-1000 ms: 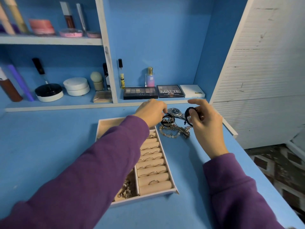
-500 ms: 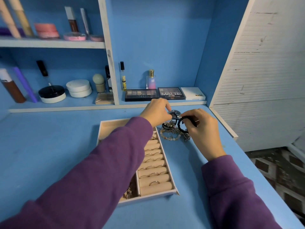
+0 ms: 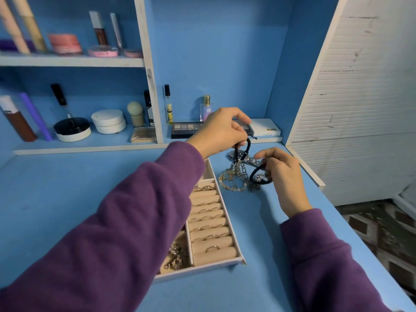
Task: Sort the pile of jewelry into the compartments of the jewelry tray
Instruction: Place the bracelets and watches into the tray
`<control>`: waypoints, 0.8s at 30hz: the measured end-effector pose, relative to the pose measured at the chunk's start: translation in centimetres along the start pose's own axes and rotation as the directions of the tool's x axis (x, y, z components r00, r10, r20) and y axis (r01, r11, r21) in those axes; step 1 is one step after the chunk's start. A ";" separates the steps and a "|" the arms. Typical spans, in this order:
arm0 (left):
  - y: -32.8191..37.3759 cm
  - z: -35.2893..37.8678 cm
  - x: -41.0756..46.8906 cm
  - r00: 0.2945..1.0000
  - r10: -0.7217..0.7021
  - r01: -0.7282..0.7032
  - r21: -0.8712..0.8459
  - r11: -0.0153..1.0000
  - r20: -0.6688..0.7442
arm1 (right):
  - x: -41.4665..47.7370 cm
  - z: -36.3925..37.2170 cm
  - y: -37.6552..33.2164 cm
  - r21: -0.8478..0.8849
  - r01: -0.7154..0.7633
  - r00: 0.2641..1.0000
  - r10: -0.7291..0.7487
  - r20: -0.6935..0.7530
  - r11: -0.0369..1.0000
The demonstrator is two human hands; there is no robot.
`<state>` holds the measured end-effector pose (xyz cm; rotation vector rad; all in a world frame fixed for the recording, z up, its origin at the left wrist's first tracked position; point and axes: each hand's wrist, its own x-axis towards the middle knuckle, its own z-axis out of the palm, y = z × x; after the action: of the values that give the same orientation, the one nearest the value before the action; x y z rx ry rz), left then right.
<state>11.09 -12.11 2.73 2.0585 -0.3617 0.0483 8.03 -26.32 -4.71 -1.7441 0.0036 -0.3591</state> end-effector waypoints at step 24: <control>-3.6 2.1 -0.9 0.996 -0.067 0.053 0.213 0.976 0.058 | -0.7 -0.4 -1.4 0.045 0.104 0.984 -0.110 0.144 0.993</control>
<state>11.02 -12.10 -1.56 2.2849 -0.3458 -0.0175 6.98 -26.30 -3.45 -1.7336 -0.2022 -0.3073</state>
